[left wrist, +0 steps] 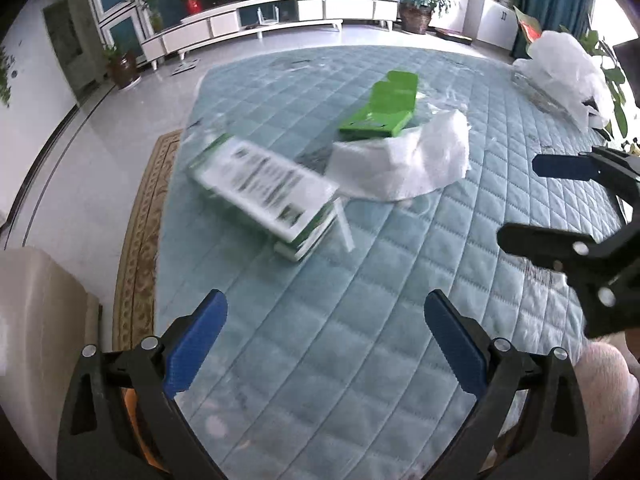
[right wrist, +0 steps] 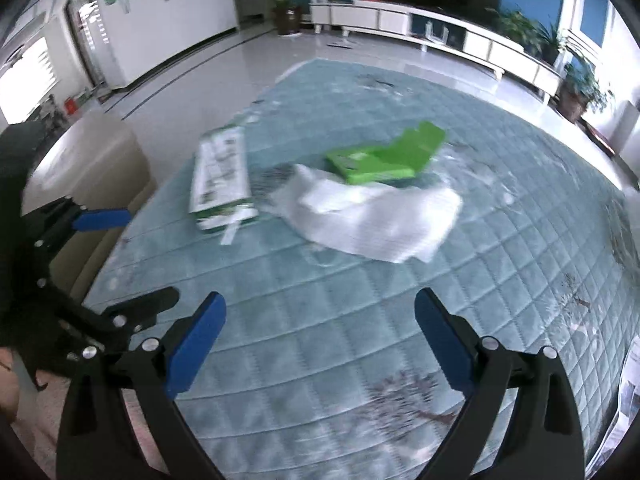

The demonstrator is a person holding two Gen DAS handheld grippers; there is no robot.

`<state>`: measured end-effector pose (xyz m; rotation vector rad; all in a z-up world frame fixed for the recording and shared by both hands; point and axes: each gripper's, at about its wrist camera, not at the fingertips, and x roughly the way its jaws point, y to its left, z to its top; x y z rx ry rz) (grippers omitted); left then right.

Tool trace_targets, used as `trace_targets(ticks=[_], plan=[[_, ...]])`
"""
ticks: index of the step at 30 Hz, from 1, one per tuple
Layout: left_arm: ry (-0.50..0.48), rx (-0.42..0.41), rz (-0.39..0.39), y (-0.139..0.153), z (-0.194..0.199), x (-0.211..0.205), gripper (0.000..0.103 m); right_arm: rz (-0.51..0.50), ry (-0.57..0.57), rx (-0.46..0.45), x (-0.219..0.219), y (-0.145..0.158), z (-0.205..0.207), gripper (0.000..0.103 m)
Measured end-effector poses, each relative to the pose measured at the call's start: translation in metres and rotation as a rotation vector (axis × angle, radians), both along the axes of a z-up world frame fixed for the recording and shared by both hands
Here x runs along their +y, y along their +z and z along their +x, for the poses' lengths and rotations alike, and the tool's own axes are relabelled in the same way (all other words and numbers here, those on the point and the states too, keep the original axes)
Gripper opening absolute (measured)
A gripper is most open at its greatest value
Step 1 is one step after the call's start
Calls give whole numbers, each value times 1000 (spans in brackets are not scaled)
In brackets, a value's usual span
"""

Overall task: Collect trash
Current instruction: 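Move both tools back over the table toward the white wipe, then grasp the white wipe with the left gripper while the right grasps clear plastic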

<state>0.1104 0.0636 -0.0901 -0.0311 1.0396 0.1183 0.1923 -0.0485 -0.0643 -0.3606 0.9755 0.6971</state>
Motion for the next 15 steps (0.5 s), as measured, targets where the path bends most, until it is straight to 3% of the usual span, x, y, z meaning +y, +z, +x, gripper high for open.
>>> trace_targets(ticks=[15], plan=[[-60,18,-26,-9,82,-31,97,3,-84,45,-18,-33,85,93]])
